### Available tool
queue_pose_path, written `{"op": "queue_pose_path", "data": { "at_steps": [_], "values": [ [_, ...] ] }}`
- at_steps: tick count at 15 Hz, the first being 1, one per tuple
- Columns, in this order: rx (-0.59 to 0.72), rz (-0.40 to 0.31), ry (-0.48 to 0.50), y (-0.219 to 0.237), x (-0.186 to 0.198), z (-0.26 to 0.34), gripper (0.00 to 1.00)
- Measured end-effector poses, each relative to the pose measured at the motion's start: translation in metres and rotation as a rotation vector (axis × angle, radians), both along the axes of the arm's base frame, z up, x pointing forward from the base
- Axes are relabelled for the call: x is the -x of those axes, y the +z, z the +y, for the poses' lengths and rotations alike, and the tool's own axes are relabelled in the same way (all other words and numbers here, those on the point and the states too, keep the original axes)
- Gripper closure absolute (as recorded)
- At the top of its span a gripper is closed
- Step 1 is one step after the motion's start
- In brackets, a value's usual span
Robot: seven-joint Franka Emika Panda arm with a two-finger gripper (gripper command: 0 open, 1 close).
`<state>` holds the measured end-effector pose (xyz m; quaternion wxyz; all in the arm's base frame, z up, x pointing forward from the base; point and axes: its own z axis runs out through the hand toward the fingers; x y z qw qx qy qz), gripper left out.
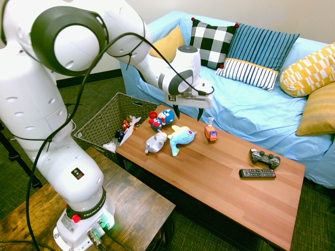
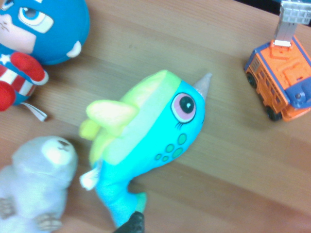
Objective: Put the toy car in the basket
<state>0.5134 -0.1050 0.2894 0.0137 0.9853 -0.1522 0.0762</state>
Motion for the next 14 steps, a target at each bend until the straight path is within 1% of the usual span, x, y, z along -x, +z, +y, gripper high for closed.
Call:
{"op": "queue_pose_path", "data": {
  "at_steps": [3,5,6,9,12,14],
  "values": [
    [0.017,-0.001,0.202,-0.046,-0.016,-0.032,0.0],
    [0.027,0.0,0.291,-0.067,-0.03,-0.044,0.0],
    [0.034,-0.011,0.32,-0.074,-0.04,-0.043,0.0],
    [0.04,-0.048,0.371,-0.088,-0.066,-0.042,0.0],
    [0.037,-0.056,0.37,-0.11,-0.086,-0.058,0.0],
    [0.03,-0.072,0.386,-0.12,-0.101,-0.061,0.0]
  ]
}}
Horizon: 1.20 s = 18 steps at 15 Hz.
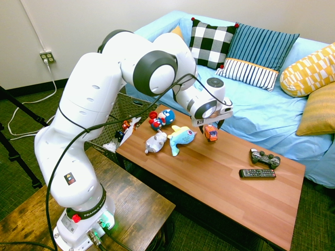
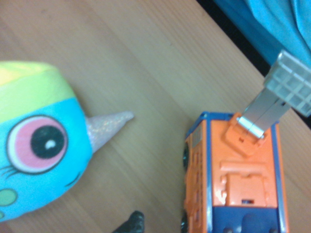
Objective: Put the toy car in the basket
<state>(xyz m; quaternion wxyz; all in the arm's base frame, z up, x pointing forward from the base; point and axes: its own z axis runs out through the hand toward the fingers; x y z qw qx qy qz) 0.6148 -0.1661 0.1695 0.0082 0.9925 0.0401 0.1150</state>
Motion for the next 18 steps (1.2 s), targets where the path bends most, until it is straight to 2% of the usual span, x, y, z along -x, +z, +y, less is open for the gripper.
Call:
{"op": "queue_pose_path", "data": {
  "at_steps": [5,6,18],
  "values": [
    [-0.002,-0.015,0.03,-0.01,-0.012,-0.006,0.0],
    [-0.003,-0.013,0.032,-0.012,-0.012,-0.005,1.0],
    [-0.001,0.002,0.059,-0.04,-0.006,-0.007,1.0]
  ]
}}
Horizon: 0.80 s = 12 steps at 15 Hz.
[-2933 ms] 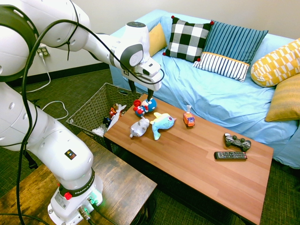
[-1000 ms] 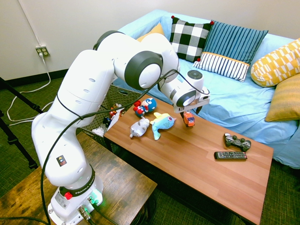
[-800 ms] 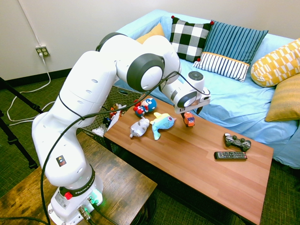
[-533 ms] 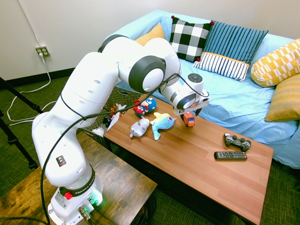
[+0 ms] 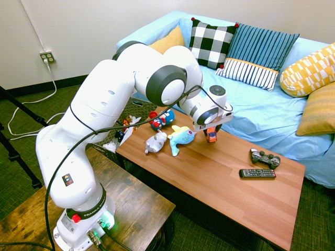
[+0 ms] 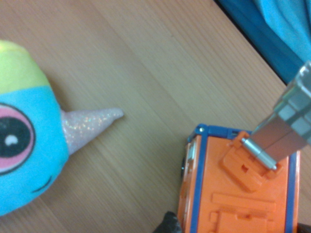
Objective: Put the toy car in the basket
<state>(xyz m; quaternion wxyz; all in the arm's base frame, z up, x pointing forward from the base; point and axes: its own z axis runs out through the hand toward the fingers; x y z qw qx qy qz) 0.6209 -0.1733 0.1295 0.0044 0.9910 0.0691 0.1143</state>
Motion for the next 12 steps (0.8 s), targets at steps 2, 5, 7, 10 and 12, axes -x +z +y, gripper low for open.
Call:
{"op": "queue_pose_path", "data": {
  "at_steps": [2,5,7,10,12],
  "values": [
    [0.002,0.0,0.003,-0.001,0.0,0.0,1.0],
    [-0.002,-0.012,0.003,0.0,0.001,-0.002,1.0],
    [-0.007,-0.045,0.004,0.006,0.008,-0.003,1.0],
    [-0.027,-0.105,0.016,0.039,0.039,0.007,1.0],
    [-0.042,-0.17,0.065,0.08,0.056,0.034,1.0]
  ]
}}
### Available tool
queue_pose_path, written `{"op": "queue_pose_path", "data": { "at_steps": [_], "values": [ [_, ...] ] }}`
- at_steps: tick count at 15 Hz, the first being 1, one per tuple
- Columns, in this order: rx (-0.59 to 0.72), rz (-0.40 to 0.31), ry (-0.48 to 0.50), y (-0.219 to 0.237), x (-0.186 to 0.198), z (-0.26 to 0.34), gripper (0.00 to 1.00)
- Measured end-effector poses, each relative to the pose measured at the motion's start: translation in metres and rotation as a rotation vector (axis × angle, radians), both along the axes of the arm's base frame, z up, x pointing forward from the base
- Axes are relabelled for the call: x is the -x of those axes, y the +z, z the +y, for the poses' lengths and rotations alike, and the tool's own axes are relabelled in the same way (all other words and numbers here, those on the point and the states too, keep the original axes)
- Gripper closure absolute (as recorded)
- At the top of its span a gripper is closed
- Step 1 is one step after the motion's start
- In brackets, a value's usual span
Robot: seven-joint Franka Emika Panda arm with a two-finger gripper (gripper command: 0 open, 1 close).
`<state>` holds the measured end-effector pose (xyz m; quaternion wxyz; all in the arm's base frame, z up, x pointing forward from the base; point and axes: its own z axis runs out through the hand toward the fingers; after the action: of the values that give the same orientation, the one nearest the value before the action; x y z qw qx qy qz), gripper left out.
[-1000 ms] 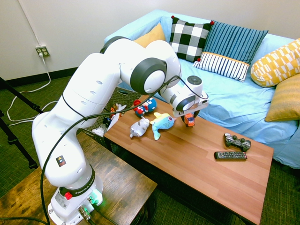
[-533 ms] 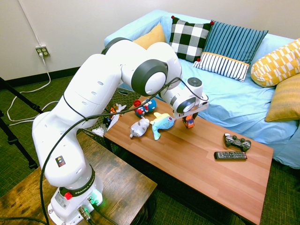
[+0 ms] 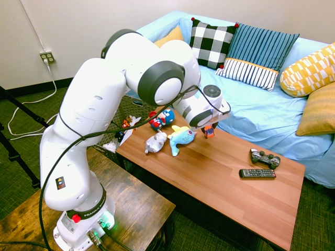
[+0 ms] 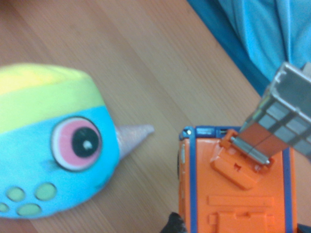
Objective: Put the toy car in the basket
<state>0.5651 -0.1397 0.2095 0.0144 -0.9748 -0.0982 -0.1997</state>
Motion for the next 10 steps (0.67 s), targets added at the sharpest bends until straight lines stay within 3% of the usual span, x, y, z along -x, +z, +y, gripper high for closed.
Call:
{"op": "queue_pose_path", "data": {
  "at_steps": [2,4,7,10],
  "values": [
    [-0.021,-0.073,0.085,0.045,0.014,0.07,1.0],
    [-0.059,-0.118,0.202,0.09,0.026,0.176,1.0],
    [-0.072,-0.085,0.331,0.116,0.07,0.291,1.0],
    [-0.093,-0.018,0.396,0.098,0.098,0.317,1.0]
  ]
}}
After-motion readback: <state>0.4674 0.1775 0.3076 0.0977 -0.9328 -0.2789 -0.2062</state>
